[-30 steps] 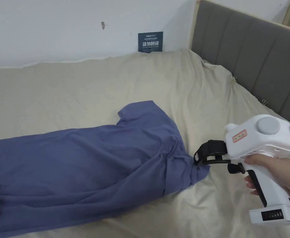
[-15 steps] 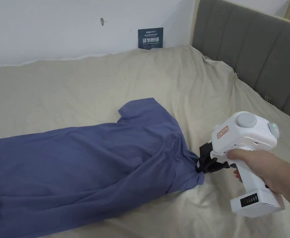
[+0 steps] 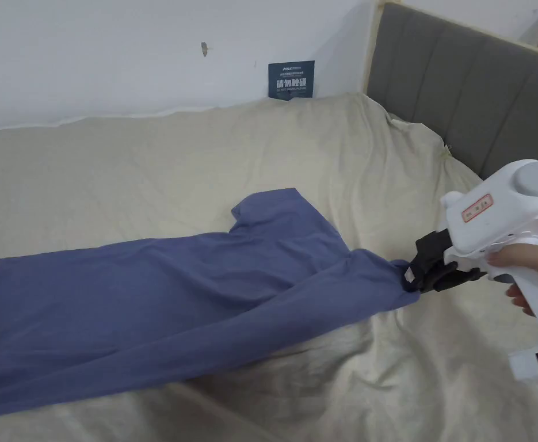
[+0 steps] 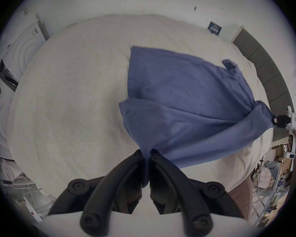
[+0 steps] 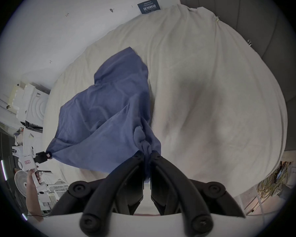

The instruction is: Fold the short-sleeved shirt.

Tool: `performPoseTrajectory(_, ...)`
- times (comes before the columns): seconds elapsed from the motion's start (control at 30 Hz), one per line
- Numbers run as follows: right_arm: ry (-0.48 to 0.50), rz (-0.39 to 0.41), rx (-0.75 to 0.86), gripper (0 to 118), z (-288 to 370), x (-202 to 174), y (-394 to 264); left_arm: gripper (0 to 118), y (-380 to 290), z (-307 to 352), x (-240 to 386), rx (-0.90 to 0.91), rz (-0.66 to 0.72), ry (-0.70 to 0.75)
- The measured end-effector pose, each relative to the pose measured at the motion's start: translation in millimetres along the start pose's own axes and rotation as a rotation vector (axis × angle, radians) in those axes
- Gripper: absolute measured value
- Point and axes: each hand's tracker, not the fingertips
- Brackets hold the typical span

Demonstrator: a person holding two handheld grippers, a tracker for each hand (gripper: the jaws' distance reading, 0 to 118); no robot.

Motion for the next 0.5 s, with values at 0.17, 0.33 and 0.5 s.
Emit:
performPoseTrajectory(0.17,0.017,0.007,-0.007,6,35.3,1.1,-31.6,7,-29.1,35.2,0.4,0.015,-0.012,-0.033)
performPoseTrajectory(0.33,0.007,-0.007,-0.062,6,36.4,22.8,-93.0,7,-90.5,29.9,-0.1,-0.080,0.004,-0.076)
performPoseTrajectory(0.5,-0.044,-0.051,-0.098,6,-16.8,57.4,-137.2,7,-131.6,-23.7,-12.7,-0.153,0.117,-0.108)
